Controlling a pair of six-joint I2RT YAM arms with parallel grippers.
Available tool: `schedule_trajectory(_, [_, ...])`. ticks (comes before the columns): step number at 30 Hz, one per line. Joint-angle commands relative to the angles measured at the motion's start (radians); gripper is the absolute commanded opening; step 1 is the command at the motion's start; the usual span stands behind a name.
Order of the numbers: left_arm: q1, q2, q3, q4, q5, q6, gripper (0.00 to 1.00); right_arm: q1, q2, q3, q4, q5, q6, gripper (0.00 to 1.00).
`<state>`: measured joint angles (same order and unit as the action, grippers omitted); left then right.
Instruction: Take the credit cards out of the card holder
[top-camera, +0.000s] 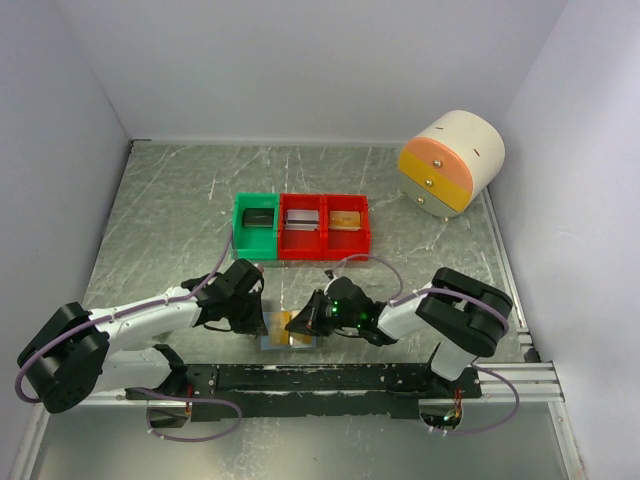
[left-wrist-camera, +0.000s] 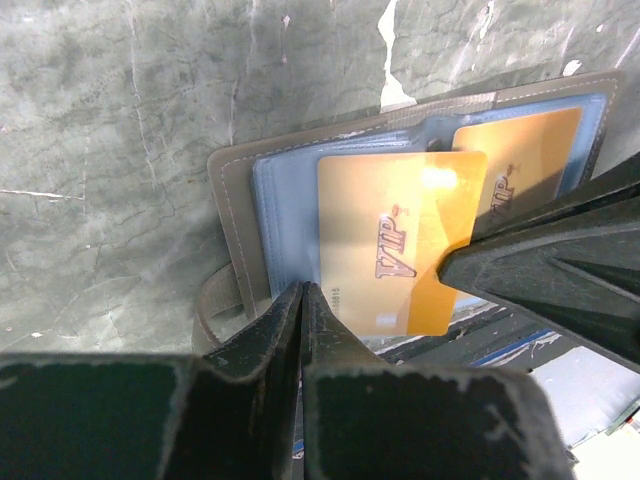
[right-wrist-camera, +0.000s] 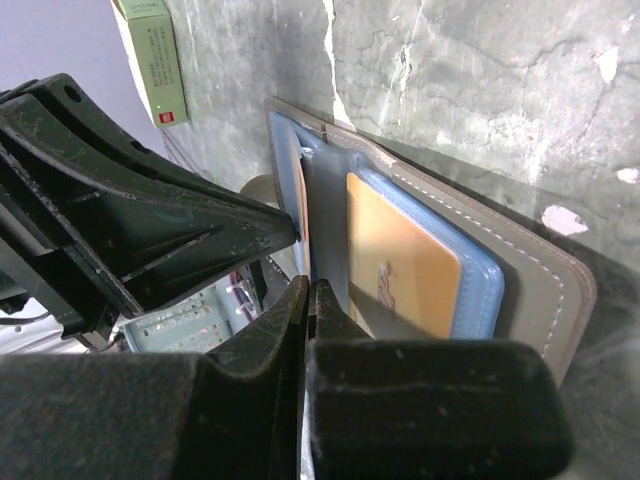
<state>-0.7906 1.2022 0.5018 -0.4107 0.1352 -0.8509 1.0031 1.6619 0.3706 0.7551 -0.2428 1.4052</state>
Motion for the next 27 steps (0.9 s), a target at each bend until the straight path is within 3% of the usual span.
schedule_trajectory(1, [-0.009,-0.008,-0.007,-0.019,-0.017,0.000,0.13,-0.004,-0.049,0.019,-0.140,0.020,-0.062,0.00])
schedule_trajectory(14, [-0.008,0.000,-0.006,-0.003,-0.002,0.003,0.13,0.001,0.046,0.043,0.043,0.020,0.035,0.20])
schedule_trajectory(17, [-0.008,-0.003,-0.007,-0.004,-0.003,0.003,0.13,0.007,0.083,0.056,0.069,0.031,0.041,0.19])
schedule_trajectory(21, [-0.008,-0.002,-0.008,-0.007,-0.005,0.003,0.13,0.007,0.093,0.048,0.101,0.033,0.040,0.08])
schedule_trajectory(27, [-0.008,0.001,-0.006,-0.007,-0.008,0.005,0.13,0.005,0.012,0.033,-0.031,0.063,-0.007,0.01])
